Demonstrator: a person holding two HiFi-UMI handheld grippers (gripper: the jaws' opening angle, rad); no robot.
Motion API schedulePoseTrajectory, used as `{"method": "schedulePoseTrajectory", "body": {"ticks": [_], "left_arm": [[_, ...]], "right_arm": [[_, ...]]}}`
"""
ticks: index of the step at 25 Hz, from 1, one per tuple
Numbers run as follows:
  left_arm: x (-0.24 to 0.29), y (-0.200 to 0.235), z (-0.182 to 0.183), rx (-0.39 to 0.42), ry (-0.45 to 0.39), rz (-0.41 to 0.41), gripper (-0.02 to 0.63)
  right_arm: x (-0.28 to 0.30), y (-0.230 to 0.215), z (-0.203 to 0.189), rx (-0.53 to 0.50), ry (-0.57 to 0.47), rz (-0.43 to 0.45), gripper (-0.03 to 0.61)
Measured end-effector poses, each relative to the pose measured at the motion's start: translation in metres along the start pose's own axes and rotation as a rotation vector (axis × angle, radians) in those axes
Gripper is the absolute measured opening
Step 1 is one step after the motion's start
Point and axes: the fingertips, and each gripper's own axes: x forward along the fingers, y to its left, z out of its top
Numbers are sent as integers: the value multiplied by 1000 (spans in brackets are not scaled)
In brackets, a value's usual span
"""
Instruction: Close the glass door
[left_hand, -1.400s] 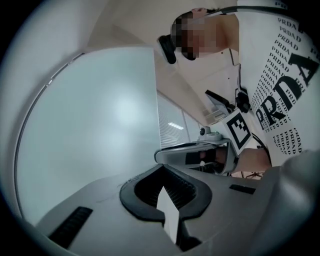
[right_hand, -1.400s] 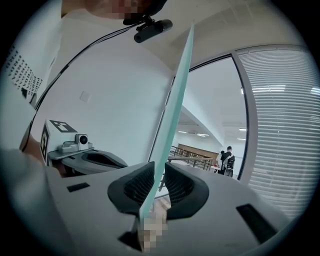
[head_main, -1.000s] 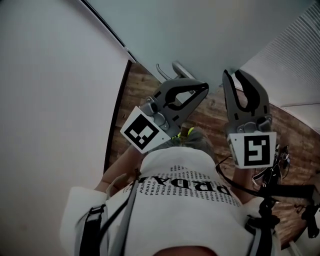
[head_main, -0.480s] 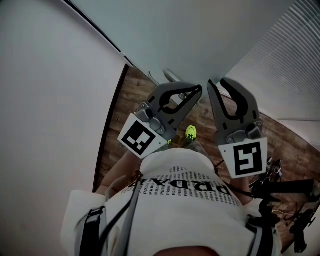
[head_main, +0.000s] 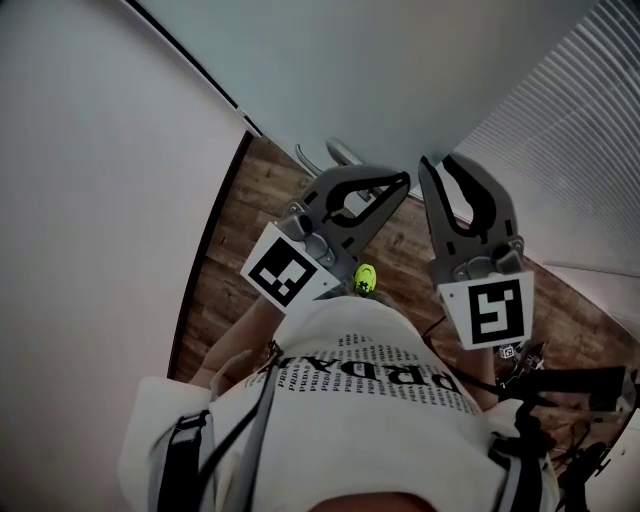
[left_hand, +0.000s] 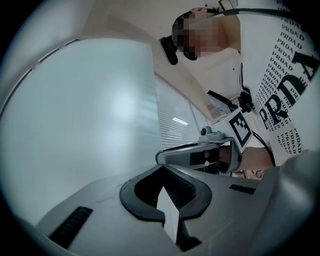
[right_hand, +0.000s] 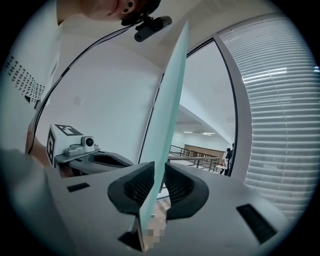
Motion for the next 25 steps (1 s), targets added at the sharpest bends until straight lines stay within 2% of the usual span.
{"method": "schedulePoseTrajectory", "body": {"ticks": [8, 13, 18, 21, 25], "left_arm": [[5, -1, -2, -9, 26, -85, -2], [6, -1, -5, -4, 2, -119, -2], [8, -1, -10, 0, 17, -106, -2], [8, -1, -7, -15, 4, -81, -2], [10, 2, -2, 14, -20, -51, -2]], "right_arm": [[-4, -12, -10, 65, 36, -68, 48], [-7, -13, -9, 44, 22, -95, 49], [-8, -7, -8, 51, 4, -63, 48], [-8, 0, -4, 43, -7, -31, 48], [-7, 4, 1, 16, -9, 21, 48]]}}
